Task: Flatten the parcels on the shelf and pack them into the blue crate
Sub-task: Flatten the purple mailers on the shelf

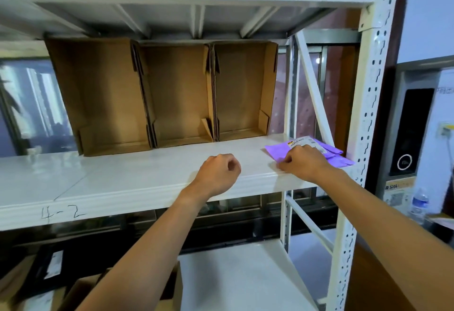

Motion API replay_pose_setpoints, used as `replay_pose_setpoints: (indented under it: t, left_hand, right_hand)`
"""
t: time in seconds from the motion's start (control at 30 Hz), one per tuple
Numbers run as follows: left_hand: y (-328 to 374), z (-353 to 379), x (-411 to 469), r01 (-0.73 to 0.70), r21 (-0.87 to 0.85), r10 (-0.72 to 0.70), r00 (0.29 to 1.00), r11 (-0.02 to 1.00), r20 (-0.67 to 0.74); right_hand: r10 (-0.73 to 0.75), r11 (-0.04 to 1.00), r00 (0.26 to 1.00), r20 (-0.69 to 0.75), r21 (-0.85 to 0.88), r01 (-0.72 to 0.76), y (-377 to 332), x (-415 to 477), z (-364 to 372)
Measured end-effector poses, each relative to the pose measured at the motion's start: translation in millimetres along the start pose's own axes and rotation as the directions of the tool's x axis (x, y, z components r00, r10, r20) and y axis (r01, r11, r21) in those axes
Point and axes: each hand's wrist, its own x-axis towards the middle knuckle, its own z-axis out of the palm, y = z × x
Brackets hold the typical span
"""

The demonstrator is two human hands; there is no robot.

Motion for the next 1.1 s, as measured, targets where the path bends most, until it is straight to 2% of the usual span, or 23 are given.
replay_pose_setpoints:
  t: [0.17, 0.3, 0.47, 0.7, 0.83, 1.0, 1.1]
  left_hand:
    - [-39.9, -10.9, -0.3, 0.082, 0.091, -0.083, 0.997, 0.992, 0.003]
    - [-55.8, -19.7, -5.8, 0.106, 0.056, -0.108, 0.994, 0.993, 0.032]
    - [-57.1, -35.0, -13.9, 0.136, -0.037, -0.133, 0.988, 0.99, 0.08]
    - [-64.9, -56.4, -30.2, 0.179, -0.106, -0.171, 0.982, 0.978, 0.074]
    - [-72.4, -66.3, -40.2, 0.203, -0.115, -0.201, 0.979, 0.972, 0.03]
    - [-80.2, -74.9, -46.0, 0.287, -0.181, -0.3, 0.953, 0.941, -0.048]
    - [-83.2, -79.9, -44.2, 0.363, -0.252, -0.406, 0.902, 0.897, -0.147]
  right_hand:
    - [0.078, 0.996, 0.996, 0.031, -0.033, -0.077, -8.6, 11.1, -6.7]
    - [0.12, 0.992, 0.993, 0.0, -0.05, -0.12, -16.3, 11.9, -8.7]
    - [0.158, 0.986, 0.986, -0.048, 0.067, -0.155, -35.4, 12.2, -0.1]
    - [0.039, 0.971, 0.99, -0.134, 0.239, -0.006, -103.1, -2.6, 9.2]
    - [-0.04, 0.934, 0.991, -0.126, 0.349, 0.083, -150.4, -5.4, 14.9]
    - [-0.177, 0.884, 0.976, -0.126, 0.416, 0.214, -203.4, -15.3, 22.0]
    - [-0.234, 0.807, 0.965, -0.114, 0.531, 0.259, -225.8, -18.8, 19.4]
